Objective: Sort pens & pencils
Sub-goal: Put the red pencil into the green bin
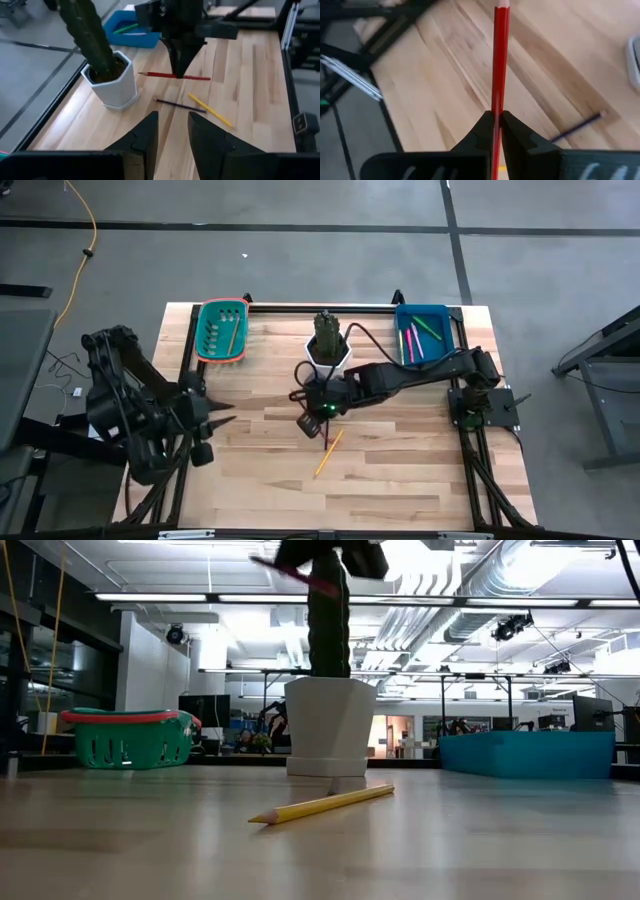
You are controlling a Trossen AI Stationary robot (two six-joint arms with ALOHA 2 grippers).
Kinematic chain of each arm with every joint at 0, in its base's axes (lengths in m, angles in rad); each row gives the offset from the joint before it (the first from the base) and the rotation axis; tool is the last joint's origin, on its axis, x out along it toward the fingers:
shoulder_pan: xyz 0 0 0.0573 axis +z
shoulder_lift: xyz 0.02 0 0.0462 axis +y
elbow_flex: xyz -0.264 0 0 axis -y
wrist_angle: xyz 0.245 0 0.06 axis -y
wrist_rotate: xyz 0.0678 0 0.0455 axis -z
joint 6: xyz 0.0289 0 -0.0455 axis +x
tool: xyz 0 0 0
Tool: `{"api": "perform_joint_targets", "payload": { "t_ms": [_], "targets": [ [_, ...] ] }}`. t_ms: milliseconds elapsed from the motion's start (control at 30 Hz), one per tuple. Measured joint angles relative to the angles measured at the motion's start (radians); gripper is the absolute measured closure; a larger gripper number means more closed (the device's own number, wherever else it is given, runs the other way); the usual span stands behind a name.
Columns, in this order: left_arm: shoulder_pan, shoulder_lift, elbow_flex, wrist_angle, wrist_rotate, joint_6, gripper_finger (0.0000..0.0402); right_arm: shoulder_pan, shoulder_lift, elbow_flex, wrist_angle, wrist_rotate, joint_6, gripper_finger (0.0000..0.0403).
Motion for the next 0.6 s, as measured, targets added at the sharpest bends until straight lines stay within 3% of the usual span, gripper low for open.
{"api": "perform_joint_targets", "payload": {
  "t_ms": [400, 600],
  "targets": [
    [-0.018, -0.102, 0.000, 0.056, -0.133, 0.004, 0.0307, 0.000, -0.001, 0.212, 0.070, 0.097, -0.163, 0.0396],
    [-0.017, -0.141, 0.000, 0.184, -0.143, 0.168, 0.0307, 0.000, -0.002, 0.310, 0.127, 0.108, -0.277, 0.0396]
  ]
}}
